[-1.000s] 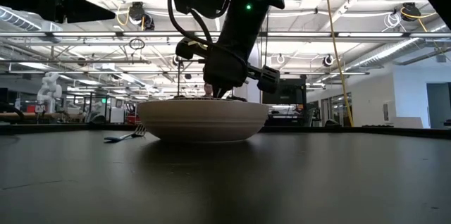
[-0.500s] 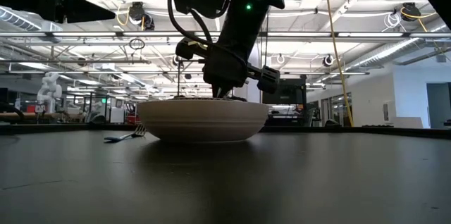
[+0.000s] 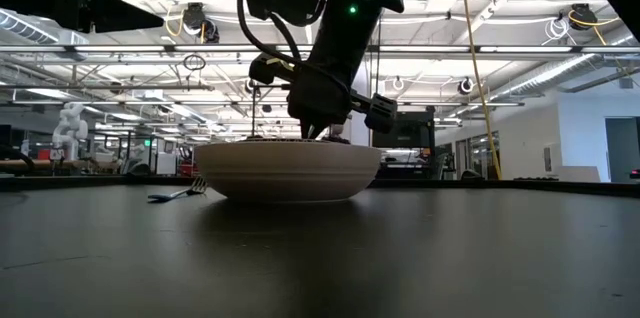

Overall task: Set table place
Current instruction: Put the spoon into the yellow bowl

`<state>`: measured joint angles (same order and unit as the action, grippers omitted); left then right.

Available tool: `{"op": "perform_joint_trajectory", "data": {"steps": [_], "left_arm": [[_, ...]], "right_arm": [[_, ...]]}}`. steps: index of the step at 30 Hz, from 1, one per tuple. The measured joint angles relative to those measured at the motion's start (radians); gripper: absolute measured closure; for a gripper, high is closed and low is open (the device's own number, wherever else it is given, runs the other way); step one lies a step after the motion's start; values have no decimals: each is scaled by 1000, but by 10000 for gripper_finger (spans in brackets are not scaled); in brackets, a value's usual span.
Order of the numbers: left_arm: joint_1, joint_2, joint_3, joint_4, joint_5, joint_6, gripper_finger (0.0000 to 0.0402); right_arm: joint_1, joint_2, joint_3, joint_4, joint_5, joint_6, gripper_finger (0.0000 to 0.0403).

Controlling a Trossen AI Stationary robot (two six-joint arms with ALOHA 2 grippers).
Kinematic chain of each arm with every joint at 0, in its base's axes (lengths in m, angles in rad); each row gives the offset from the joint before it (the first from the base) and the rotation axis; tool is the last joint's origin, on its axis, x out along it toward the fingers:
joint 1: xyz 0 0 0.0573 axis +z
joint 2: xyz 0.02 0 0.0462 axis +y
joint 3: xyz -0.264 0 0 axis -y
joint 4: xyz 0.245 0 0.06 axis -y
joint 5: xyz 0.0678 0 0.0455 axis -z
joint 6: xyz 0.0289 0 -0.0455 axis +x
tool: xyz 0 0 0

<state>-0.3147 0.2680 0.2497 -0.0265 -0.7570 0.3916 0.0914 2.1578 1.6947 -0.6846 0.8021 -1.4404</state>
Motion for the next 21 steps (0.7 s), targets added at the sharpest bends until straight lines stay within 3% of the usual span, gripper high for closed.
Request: {"op": "perform_joint_trajectory", "data": {"steps": [21], "left_arm": [[0,0,0,0,0,1,311]], "right_arm": [[0,0,0,-17,-30,9,377]]}}
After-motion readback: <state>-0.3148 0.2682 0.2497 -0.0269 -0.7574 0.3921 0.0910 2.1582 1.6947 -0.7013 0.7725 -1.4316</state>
